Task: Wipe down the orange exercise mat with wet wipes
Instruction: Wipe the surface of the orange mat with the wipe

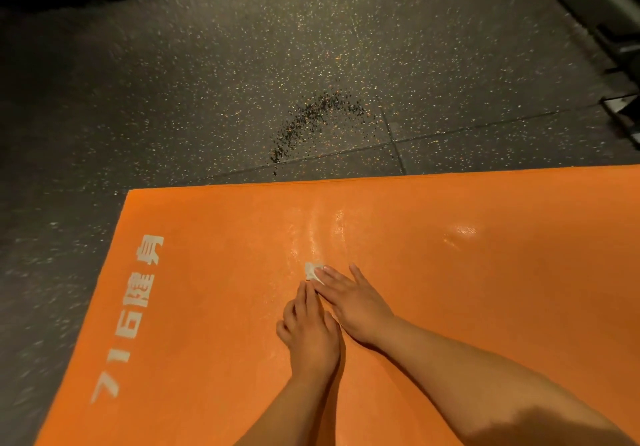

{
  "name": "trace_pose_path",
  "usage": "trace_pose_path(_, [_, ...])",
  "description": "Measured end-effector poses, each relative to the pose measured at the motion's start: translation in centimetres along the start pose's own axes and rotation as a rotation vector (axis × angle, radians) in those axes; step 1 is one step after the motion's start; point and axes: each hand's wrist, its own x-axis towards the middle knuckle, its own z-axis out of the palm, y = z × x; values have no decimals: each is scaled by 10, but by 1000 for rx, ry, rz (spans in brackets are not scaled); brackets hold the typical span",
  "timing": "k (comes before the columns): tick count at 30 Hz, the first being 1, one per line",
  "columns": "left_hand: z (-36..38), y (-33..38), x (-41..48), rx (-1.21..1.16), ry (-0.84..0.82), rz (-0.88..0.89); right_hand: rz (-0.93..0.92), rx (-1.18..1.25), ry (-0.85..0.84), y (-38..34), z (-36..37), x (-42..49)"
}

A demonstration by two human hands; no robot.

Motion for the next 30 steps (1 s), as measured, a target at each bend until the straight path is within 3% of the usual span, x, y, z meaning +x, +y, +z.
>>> trace_pose_path(4, [0,3,-51,15,-94,-3,31,22,-48,-15,13,-54])
trace_pose_path(8, [3,3,-92,22,-64,48,90,14,-85,-30,21,-103])
trace_pose_path(11, [-5,3,-120,88,-190,93,146,7,-126,-42,23,-139])
trace_pose_path(17, [-19,9,-152,174,-296,151,567,87,-18,-57,24,-180])
trace_pose_path(22, [-15,2,-171,131,-307,157,335,100,-152,-87,30,-200])
trace_pose_path(24, [-14,1,-178,125,-295,160,324,87,-149,-79,26,-210])
trace_pose_path(28, [-16,5,-189,173,-303,90,650,88,-64,-73,21,-229])
trace_pose_path(30, [-18,7,-197,181,-315,18,688,112,-71,-90,23,-231])
